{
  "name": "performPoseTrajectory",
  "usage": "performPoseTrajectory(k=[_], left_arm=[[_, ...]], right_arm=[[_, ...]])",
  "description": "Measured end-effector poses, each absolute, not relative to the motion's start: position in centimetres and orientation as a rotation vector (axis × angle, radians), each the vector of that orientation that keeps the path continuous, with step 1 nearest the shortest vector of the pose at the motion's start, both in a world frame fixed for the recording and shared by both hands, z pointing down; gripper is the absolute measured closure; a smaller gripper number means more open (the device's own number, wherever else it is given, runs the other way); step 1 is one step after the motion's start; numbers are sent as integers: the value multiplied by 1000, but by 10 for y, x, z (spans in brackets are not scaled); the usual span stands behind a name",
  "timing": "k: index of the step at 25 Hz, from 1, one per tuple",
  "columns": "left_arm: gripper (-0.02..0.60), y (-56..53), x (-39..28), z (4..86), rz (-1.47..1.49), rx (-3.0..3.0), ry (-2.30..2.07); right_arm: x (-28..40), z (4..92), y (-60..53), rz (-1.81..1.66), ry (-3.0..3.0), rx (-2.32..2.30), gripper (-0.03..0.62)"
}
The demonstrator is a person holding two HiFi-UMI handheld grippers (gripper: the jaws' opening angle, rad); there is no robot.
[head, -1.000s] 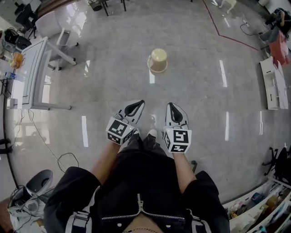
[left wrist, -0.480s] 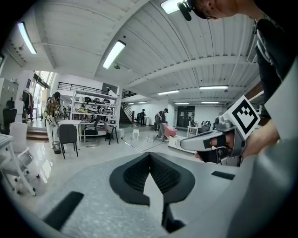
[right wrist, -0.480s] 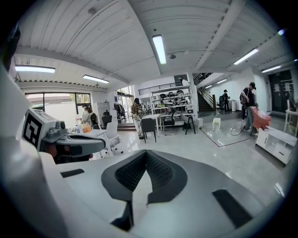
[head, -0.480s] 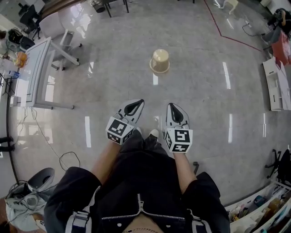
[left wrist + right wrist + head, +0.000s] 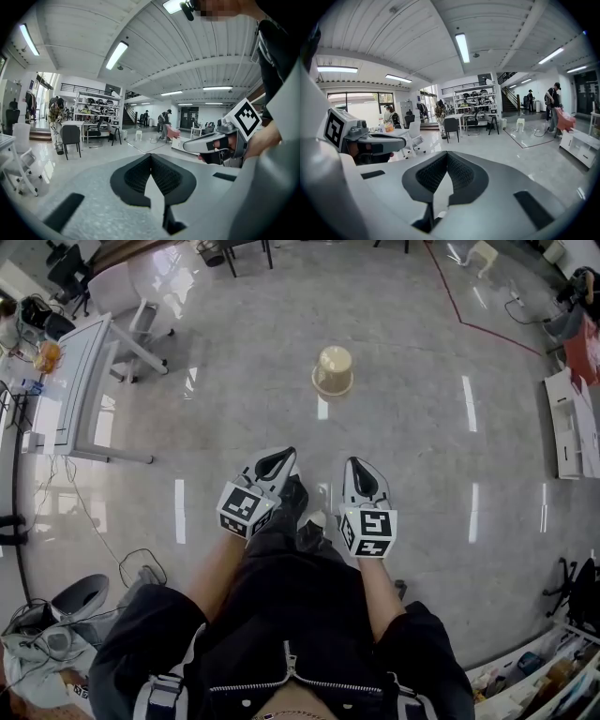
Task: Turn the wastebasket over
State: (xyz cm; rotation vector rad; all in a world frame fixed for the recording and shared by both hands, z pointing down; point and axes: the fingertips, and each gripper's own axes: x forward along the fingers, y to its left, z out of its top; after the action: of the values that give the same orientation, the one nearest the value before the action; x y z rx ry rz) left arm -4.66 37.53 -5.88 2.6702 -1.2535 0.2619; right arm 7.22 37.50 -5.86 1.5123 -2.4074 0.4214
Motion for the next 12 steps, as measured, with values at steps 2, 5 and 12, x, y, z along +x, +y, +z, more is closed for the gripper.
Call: performPoseTrajectory(k=[2,5,12], left_arm=[[575,369,-45,-56,257,2674,-1242],[575,358,-41,-51,248,2678,-1215],[575,318,-28,-42,211,2655,-1160]], right_arm=[[73,-57,370,417,-2401,1514,584],[75,-56,362,410,-2383,1524,585],[83,-50,326,421,-2335,1540,585]])
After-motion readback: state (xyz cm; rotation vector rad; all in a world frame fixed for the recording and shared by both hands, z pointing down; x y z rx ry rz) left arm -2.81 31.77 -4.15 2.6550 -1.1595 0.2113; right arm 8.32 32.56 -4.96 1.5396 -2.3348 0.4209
